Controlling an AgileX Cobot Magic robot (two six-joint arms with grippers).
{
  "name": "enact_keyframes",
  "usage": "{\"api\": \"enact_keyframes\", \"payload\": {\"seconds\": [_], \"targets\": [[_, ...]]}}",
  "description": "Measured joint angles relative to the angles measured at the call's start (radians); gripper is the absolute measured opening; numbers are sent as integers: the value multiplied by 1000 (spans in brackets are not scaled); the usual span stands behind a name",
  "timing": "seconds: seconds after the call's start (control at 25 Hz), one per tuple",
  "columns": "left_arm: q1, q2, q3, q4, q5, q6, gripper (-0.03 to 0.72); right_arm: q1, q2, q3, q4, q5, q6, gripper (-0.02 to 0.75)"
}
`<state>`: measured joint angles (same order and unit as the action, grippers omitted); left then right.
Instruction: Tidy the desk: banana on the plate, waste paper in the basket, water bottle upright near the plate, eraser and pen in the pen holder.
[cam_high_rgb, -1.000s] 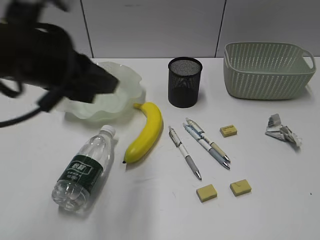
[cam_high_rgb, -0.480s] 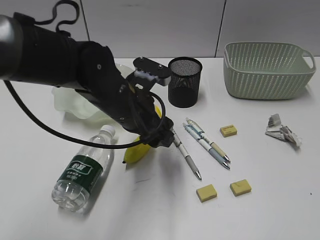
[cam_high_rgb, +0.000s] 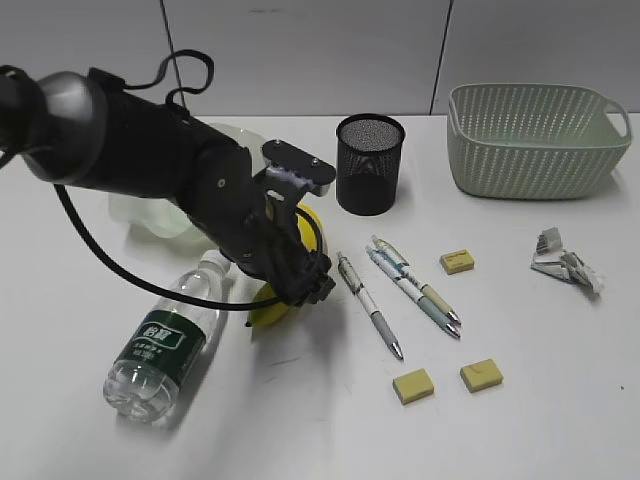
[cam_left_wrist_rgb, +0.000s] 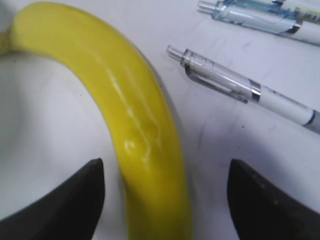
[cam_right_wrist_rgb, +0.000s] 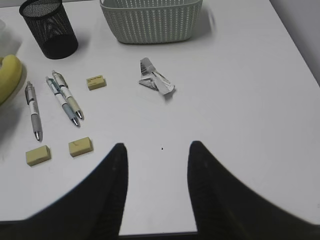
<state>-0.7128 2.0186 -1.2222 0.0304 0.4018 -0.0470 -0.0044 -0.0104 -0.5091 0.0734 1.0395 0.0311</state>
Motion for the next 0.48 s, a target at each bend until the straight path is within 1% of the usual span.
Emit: {"api": "enact_keyframes", "payload": {"seconds": [0.08, 0.16, 0.2, 0.28, 0.32, 0.36, 0.48], "targets": [[0, 27, -10, 7, -1, -2, 562, 0, 0, 0, 2, 0, 0, 330], [0, 46, -13, 22, -2, -3, 525, 0, 0, 0, 2, 0, 0, 330], [0, 52, -13, 25, 0, -3, 482, 0, 0, 0, 2, 0, 0, 330], [0, 55, -13, 30, 11, -3, 350, 0, 0, 0, 4, 0, 0, 330], [0, 54, -14, 32, 16, -3, 310, 0, 0, 0, 4, 0, 0, 330], [0, 54, -14, 32, 21, -3, 320, 0, 0, 0, 5, 0, 0, 330], [0, 34, -14, 9, 37, -3, 319, 0, 0, 0, 5, 0, 0, 330]]}}
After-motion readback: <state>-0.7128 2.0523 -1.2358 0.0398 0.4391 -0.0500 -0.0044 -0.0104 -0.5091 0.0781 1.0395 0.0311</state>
